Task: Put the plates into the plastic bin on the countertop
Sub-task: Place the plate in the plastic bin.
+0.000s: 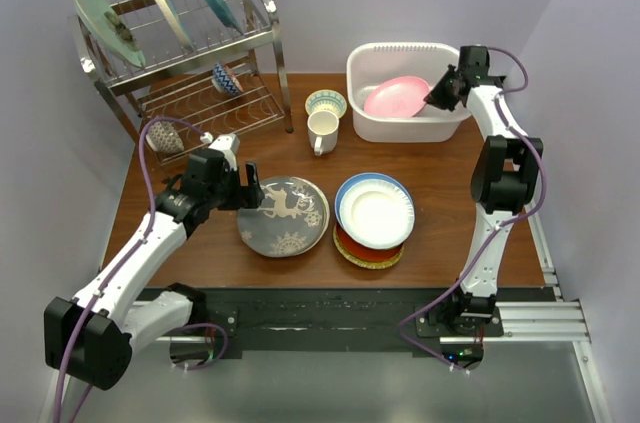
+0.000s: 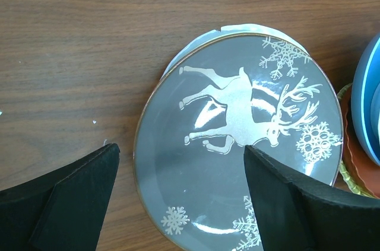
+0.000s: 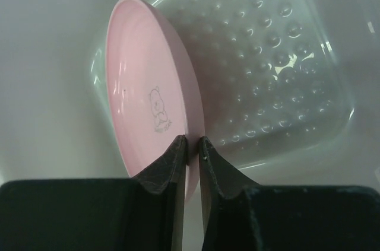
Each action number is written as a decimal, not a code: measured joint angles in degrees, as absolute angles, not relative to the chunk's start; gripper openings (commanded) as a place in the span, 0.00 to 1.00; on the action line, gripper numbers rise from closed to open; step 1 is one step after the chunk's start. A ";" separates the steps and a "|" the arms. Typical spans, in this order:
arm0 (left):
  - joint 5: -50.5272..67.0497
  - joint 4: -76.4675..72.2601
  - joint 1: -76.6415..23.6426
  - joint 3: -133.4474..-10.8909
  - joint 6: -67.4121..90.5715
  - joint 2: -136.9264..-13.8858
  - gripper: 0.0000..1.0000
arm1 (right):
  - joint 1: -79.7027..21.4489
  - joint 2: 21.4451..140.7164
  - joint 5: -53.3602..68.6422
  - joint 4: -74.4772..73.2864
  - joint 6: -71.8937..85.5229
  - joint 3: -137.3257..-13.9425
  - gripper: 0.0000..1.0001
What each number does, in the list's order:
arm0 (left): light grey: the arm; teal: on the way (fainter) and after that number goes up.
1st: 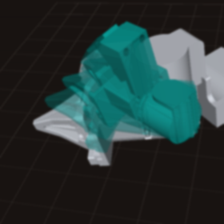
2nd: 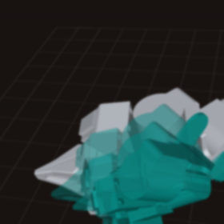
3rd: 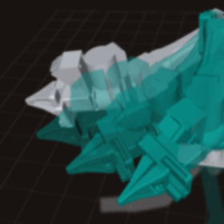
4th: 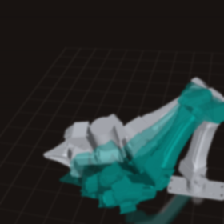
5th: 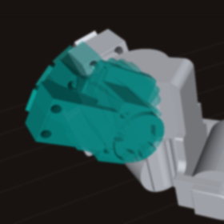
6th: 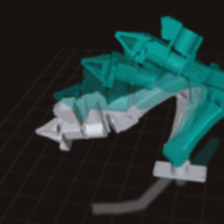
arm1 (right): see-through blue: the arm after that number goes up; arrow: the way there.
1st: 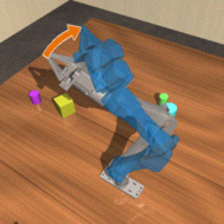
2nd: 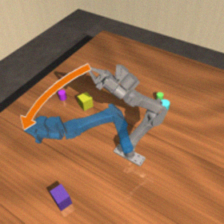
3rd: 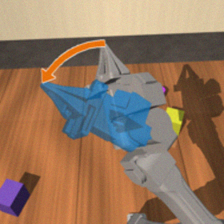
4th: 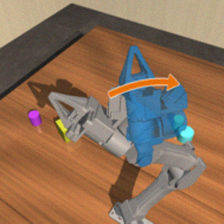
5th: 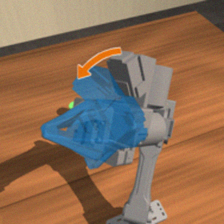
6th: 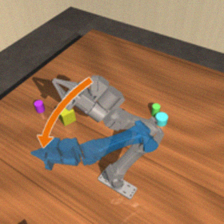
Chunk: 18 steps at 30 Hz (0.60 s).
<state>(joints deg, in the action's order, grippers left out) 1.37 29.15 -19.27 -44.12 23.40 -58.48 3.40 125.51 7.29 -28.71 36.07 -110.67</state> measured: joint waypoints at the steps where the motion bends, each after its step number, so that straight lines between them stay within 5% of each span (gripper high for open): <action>1: 1.37 29.15 -19.27 -44.12 23.40 -58.48 0.90 | 3.40 125.51 7.49 -28.69 36.03 -110.72 0.19; 6: 1.39 29.10 -19.27 -44.12 23.40 -58.48 0.90 | 3.40 125.54 8.56 -28.60 35.94 -111.46 0.36; 18: 1.78 28.69 -19.27 -44.12 23.38 -58.48 0.90 | 3.40 125.51 8.60 -28.42 35.94 -111.63 0.58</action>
